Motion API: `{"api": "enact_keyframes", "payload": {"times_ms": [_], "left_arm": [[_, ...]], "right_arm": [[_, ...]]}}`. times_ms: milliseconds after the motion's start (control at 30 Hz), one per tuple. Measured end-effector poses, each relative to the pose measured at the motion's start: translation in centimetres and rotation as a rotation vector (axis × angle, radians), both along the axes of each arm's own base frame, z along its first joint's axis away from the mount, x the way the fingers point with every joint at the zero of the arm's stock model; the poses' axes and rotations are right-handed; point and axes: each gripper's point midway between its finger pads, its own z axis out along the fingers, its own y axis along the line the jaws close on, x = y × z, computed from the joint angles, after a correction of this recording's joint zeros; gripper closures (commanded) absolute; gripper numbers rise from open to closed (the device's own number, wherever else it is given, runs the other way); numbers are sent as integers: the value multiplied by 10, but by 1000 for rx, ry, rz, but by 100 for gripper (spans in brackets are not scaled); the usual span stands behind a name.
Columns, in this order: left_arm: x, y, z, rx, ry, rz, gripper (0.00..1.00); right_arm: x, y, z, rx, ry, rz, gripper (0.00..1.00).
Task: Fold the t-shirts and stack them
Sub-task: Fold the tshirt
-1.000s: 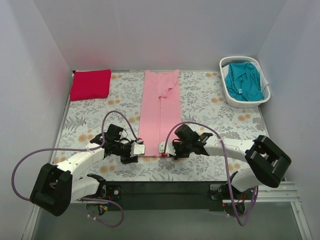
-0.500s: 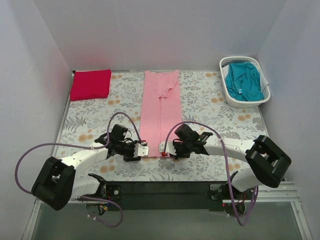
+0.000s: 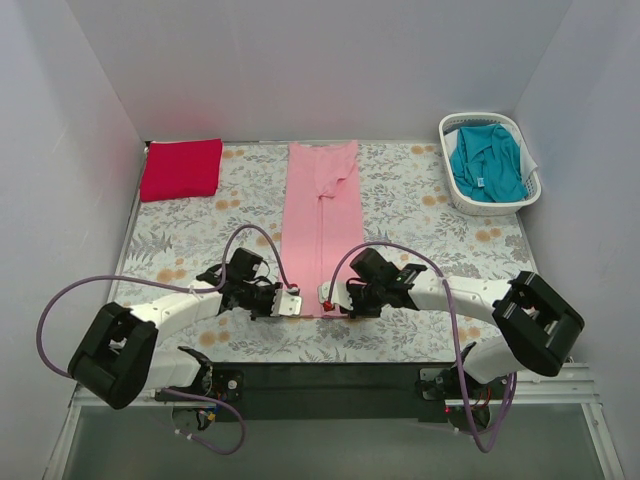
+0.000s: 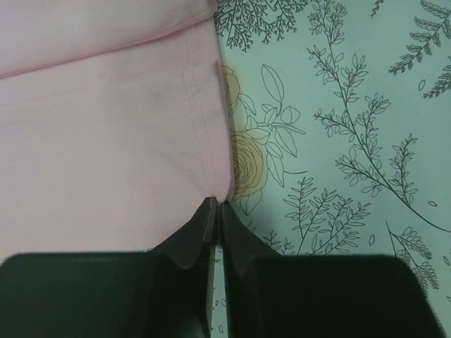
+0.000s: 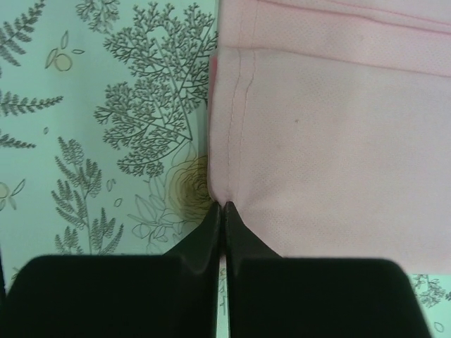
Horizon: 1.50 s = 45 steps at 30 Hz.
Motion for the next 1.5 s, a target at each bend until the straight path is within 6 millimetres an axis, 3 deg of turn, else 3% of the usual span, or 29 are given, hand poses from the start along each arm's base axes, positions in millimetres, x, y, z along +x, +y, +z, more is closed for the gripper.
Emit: {"api": "enact_keyframes", "payload": {"times_ms": [267,500,667,867,1167,1500], "left_arm": [[-26,10,15,22,49,9,100],[-25,8,36,0,68,70,100],[-5,0,57,-32,43,122,100],[46,-3,72,-69,-1,212,100],[133,0,81,-115,-79,270,100],[205,-11,65,-117,-114,265,100]], "right_arm": [[-34,-6,12,-9,86,17,99],[-33,-8,24,-28,89,17,99],[-7,-3,45,-2,31,-15,99],[24,-7,61,3,-47,-29,99],[110,-8,69,-11,-124,-85,99],[197,0,70,-21,-198,-97,99]]}}
